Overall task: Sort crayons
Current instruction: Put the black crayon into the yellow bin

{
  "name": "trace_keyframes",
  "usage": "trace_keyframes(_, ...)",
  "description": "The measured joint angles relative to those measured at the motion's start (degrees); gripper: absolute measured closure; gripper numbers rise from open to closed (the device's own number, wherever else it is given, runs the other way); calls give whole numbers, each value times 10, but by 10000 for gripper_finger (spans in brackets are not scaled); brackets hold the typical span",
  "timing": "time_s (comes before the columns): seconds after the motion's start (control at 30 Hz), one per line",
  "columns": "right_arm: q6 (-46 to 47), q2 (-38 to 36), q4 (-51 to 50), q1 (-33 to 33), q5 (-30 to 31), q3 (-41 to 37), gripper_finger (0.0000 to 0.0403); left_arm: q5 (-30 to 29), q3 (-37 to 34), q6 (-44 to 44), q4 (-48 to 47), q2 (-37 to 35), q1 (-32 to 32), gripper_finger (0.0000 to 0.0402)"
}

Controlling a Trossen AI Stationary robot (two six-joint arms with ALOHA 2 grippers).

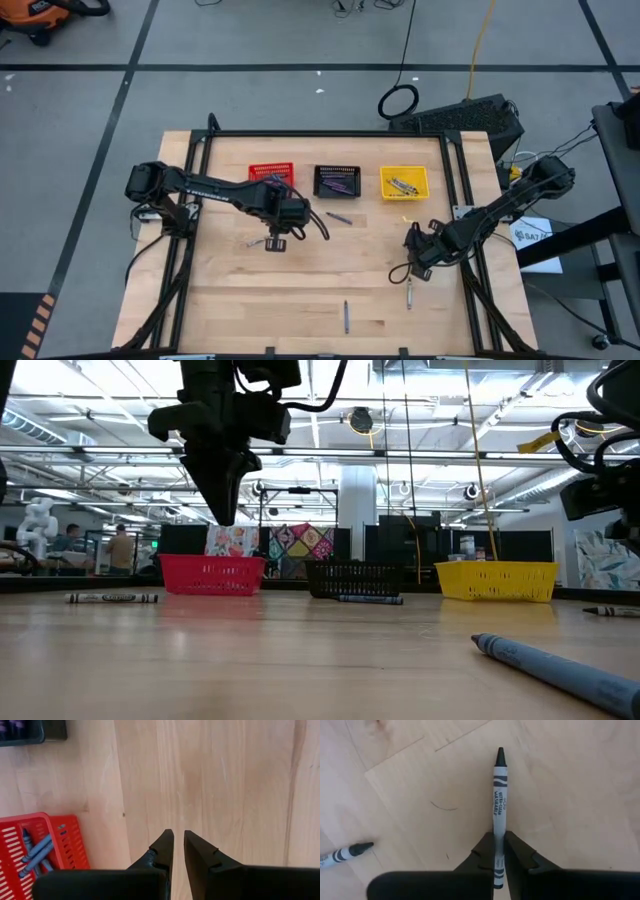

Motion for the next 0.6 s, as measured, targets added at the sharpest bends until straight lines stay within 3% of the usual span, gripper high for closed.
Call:
trace_keyframes(0.3, -39, 2, -87, -8, -12, 65, 402, 0, 0, 0, 10, 0, 0, 362)
trace_keyframes(0.6, -111, 2, -198, -72, 47, 140, 402, -4, 0, 3, 56, 0, 0, 362)
